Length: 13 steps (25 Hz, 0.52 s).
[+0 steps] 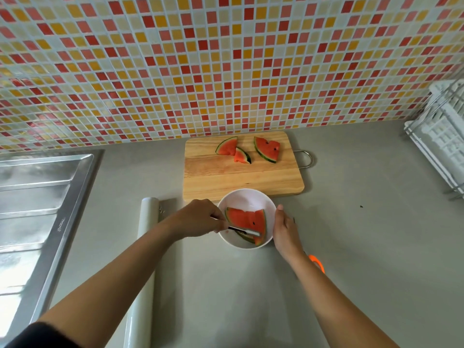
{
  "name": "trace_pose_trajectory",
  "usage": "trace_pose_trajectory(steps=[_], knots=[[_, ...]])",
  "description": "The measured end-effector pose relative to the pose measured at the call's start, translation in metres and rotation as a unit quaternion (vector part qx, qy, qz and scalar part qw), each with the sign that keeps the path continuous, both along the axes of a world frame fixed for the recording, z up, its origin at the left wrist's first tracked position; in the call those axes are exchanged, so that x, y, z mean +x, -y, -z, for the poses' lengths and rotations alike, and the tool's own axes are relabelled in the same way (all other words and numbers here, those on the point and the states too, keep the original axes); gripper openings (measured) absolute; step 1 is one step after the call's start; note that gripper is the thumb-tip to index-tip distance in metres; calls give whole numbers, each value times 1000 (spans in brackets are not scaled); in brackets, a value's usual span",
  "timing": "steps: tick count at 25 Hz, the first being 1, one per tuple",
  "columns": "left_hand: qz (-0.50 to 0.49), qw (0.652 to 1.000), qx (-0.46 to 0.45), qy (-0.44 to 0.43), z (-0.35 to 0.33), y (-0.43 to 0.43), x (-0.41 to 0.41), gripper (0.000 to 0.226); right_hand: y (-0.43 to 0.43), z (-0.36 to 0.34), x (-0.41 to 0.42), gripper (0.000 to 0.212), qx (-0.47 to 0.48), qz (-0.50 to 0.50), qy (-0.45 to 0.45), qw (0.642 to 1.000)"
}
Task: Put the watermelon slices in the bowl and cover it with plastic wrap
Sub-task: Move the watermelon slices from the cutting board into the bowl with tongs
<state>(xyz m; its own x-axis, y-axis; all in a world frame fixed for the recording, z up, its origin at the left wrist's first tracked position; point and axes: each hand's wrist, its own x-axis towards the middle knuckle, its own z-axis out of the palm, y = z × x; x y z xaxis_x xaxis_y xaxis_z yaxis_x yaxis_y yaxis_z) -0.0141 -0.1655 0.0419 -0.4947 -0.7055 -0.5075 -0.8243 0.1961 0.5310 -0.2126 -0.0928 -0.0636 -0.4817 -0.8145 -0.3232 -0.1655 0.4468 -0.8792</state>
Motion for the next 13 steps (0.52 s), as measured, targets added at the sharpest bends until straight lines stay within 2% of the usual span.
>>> trace_pose_trajectory(steps=[5,7,9,11,13], knots=[[45,997,-9,69,-27,4,12,31,0,-3,1,49,-10,-10,-23,1000],[19,997,0,73,-39,12,27,27,1,-4,1,47,-5,-12,-33,999],[-49,998,-7,37,-42,23,38,19,2,-3,0,46,-8,-18,-46,999],[-135,987,-85,-8,-31,37,38,16,2,-2,0,47,-16,-18,-55,998],[-174,963,-202,-31,-9,53,31,22,2,-2,0,50,-12,-15,-58,998]])
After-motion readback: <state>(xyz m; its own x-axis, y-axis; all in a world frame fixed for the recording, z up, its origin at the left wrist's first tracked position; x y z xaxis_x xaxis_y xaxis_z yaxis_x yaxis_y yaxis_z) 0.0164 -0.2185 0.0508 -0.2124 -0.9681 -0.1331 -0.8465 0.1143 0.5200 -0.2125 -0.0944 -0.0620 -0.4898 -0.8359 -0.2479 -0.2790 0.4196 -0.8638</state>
